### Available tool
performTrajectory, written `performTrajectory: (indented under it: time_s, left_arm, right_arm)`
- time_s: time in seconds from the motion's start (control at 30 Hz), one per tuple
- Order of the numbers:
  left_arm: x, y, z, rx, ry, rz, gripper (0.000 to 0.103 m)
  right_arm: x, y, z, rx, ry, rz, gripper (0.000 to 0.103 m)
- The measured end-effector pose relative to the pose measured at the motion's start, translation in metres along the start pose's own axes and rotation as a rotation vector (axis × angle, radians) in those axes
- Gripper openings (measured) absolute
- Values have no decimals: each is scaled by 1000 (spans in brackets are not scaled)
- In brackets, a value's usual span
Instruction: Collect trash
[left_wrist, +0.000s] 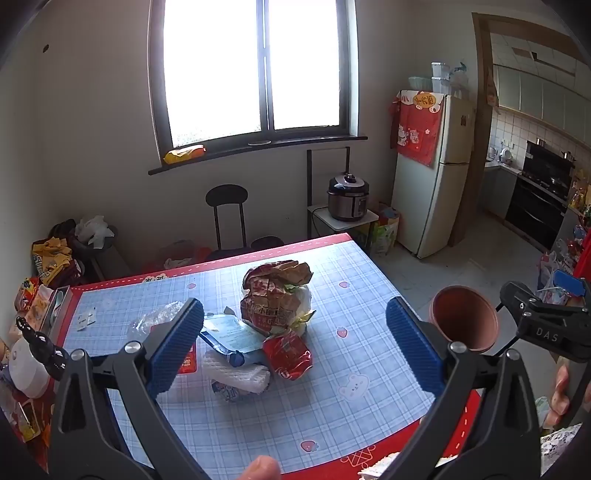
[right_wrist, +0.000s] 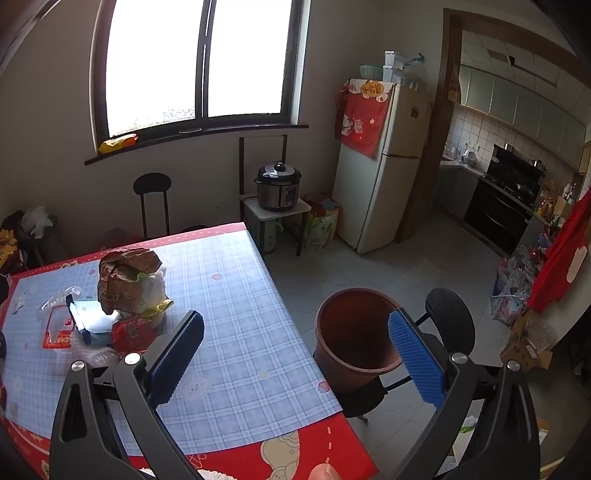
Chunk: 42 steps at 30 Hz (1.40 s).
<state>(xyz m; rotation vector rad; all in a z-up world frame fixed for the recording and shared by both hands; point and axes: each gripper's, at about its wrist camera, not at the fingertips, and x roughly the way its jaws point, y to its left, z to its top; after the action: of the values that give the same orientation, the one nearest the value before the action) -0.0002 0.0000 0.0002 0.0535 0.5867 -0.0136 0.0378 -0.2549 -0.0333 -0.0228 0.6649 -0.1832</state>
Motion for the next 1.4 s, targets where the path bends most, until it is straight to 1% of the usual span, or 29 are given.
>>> performTrajectory:
  time_s: [0.37, 0.47, 0.53, 0.6, 0.7, 1.4]
  left_arm:
    - [-1, 0, 0, -1, -7, -1, 98]
    - [-3, -2, 7, 2, -8, 1, 98]
    - [-4, 4, 12, 1, -10, 0, 98]
    - [1, 0, 12, 1, -13, 0, 98]
    - [-3, 3, 7, -3, -24, -2, 98]
    - [-3, 3, 4, 0, -35, 1, 98]
  right_arm:
    - [-3, -1, -3, 0, -7, -4, 98]
    - [-4, -4, -6, 1, -11, -4, 98]
    - [-2, -3, -3, 2, -12, -5, 98]
    - [-1, -1, 1, 3, -13, -5, 98]
    - [-1, -2, -1, 7, -13, -4, 98]
    - [-5, -6, -3, 11, -19, -3, 98]
